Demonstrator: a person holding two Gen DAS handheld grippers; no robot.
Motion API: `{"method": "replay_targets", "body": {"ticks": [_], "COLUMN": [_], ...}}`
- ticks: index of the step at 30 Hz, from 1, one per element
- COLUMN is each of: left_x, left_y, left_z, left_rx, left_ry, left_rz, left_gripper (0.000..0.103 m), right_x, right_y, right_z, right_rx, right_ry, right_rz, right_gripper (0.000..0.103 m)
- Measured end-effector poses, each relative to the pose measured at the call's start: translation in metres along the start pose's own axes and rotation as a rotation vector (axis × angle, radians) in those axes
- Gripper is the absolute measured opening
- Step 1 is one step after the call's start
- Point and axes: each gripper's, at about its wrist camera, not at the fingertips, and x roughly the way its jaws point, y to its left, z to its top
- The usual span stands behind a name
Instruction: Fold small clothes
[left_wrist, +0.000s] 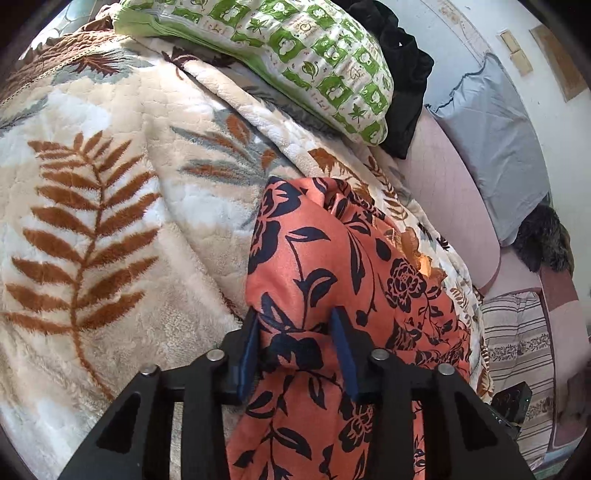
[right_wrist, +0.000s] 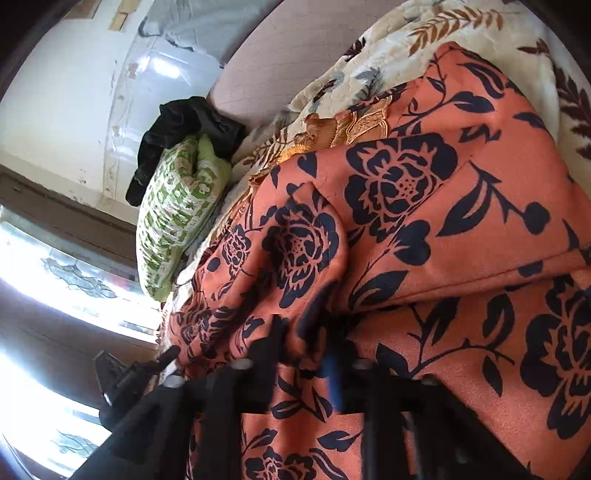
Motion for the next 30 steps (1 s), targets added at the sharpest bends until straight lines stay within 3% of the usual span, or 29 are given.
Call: {"method": "replay_targets", "body": {"ticks": [2, 5, 13, 16, 18, 21, 24, 28, 30], "left_x": [-0.003, -0.009, -0.042, -0.052, -0.061, -0.069, -0.063, -0.041, -0.028], "left_y": [0.006, 0.013, 0.024, 0.024, 0.026, 0.036, 0.046, 0.034, 0.024], "left_z": [0.004, 0.011, 0.030, 0.035, 0.039, 0.045, 0.046, 0.039, 0.031], "left_rx": [-0.012, -0.029, -0.139, -0.166, -0.177, -0.217, -0.257, -0.167, -0.110], "left_ry": [-0.011, -0.035, -0.137, -0.167, -0.211, -0.235, -0.207, -0.093, -0.038], "left_rz": [-0.026, -0.064, -0.323, -0.387, -0.418, -0.422, -0.368, -0.221, -0.183], "left_gripper": [0.028, 0.023, 0.016, 0.014, 0.001, 0.001, 0.001, 0.004, 0.011], "right_x": [-0.001, -0.020, -0.099, -0.124, -0.138, -0.147, -0.143, -0.122, -0.111], "right_y": [0.017, 0.058, 0.173, 0.195, 0.201, 0.200, 0.181, 0.134, 0.099], "right_z": [-0.003, -0.001, 0.011, 0.014, 0.012, 0.004, -0.006, -0.006, 0.007], "right_rx": [-0.028, -0.087, -0.246, -0.245, -0.247, -0.255, -0.262, -0.312, -0.242], "right_ry": [-0.028, -0.099, -0.284, -0.334, -0.350, -0.357, -0.324, -0.313, -0.225], "right_rz": [-0.008, 0.046, 0.187, 0.214, 0.210, 0.163, 0.004, -0.412, -0.543], "right_gripper": [0.009, 0.008, 0.008, 0.008, 0.008, 0.008, 0.008, 0.012, 0.012]}}
